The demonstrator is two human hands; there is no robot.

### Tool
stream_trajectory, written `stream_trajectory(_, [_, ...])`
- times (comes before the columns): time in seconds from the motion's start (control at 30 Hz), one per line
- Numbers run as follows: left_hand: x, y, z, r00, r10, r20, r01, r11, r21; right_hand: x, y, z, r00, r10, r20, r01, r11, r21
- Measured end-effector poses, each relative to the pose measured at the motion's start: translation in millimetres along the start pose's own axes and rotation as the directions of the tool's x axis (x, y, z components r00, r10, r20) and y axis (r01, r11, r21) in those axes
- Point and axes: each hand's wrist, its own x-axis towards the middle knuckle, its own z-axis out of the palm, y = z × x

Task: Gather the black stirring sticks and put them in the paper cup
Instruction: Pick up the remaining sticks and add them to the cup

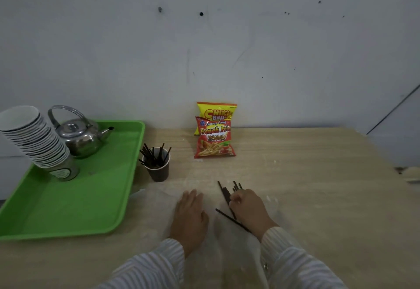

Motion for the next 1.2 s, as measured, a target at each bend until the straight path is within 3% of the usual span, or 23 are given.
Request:
stream_trajectory(0.07, [-2,-3,7,0.999,-0.032,-0.005,0.032,0.998,0.055,-4,13,3,1.000,0.024,0.005,-0.023,0.978,-0.209])
stream_trajectory(0.13, [-4,-6,11,1.000,-0.020,-0.022,0.022,0.995,0.099,-11,24,7,0.999,0.033,0.028,-0.016,0.888,-0.460])
stream_trajectory(0.2, [-4,-9,16,0.999,-0.005,-0.045,0.011,0.993,0.122,-16,32,10,0.999,0.000,0.051,0.028,0.833,-0.552])
stream_trajectory(0.33, [-3,-14,24,0.997,0.025,-0.066,-0.013,0.984,0.177,-18,34,19,0.994,-0.104,0.032,0.104,0.823,-0.558])
stream_trajectory(0.53, [-1,-18,27,0.998,0.017,-0.059,-0.003,0.974,0.224,-5,24,25,0.992,-0.127,0.015,0.116,0.845,-0.523])
stream_trajectory(0.73, [0,-18,29,0.997,0.020,-0.070,-0.003,0.969,0.247,8,24,18,0.990,-0.007,-0.141,-0.051,0.914,-0.402])
stream_trajectory(0.9, [1,-19,29,0.998,0.019,-0.065,0.000,0.961,0.275,19,14,26,0.999,0.018,-0.034,-0.032,0.873,-0.487])
stream_trajectory(1.2, [0,-21,29,0.997,0.033,-0.072,-0.008,0.947,0.322,24,-5,29,0.996,-0.016,0.086,0.051,0.905,-0.422])
